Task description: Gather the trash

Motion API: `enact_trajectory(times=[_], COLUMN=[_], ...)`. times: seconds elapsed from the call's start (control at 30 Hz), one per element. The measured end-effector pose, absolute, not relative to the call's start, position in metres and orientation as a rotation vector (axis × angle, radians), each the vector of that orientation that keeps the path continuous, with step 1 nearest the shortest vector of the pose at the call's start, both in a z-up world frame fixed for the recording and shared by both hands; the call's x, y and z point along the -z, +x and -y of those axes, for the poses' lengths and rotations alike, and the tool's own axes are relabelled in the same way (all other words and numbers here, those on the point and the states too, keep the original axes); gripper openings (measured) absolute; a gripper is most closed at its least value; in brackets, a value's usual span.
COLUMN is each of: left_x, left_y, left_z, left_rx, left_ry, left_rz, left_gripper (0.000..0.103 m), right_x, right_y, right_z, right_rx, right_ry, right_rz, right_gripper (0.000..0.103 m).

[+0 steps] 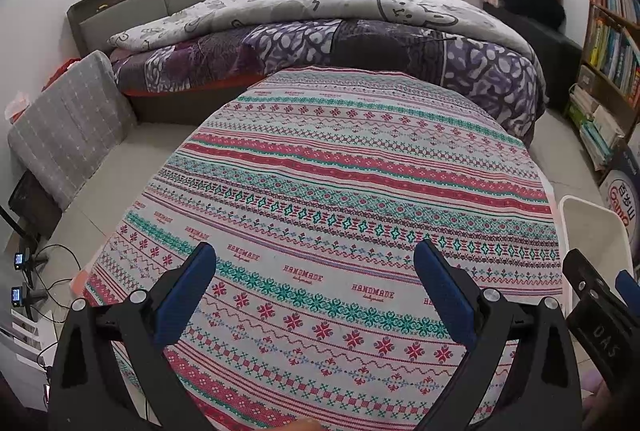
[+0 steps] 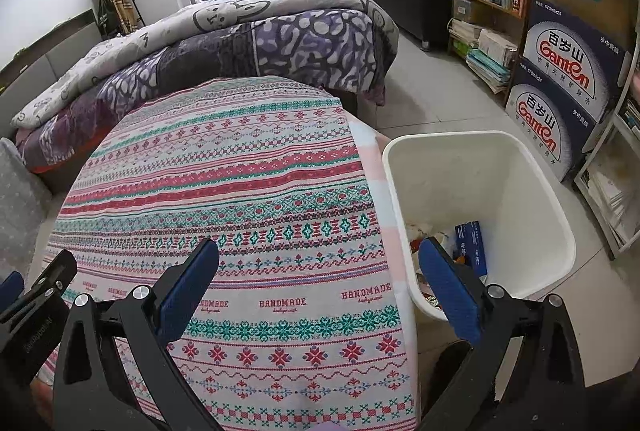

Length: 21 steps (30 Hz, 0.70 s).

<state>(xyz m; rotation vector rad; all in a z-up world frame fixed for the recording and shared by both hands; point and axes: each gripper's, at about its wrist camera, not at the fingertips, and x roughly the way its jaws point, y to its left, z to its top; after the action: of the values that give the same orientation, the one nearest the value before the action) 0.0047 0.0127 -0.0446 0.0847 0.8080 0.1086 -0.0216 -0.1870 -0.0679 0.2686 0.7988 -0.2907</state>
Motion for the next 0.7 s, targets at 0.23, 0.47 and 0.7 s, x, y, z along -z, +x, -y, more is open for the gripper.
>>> enact_trajectory(times=[0.23, 0.47, 0.7], left_x=[0.0425, 0.0432, 0.043], left_y=[0.0038, 0.0039, 0.0045], left_z=[-0.0153, -0.0142, -0.0136], left_rx=[-0.105, -0.094, -0.078], left_ry=[0.074, 0.074, 0.066], left_rz=[-0.807, -0.809, -0.809], left_gripper=[0.096, 0.096, 0.096], right_x=[0.0677, 0.0668, 0.0657], right_y=[-0.0208, -0.0197, -0.02], right_z=[0.1844, 0.1816, 0.181], right_rx=[0.285, 0.274, 0.26], right_ry=[0.267, 0.278, 0.29], right_rz=[-0.8, -0.799, -0.794], right_gripper=[0.096, 0.096, 0.096])
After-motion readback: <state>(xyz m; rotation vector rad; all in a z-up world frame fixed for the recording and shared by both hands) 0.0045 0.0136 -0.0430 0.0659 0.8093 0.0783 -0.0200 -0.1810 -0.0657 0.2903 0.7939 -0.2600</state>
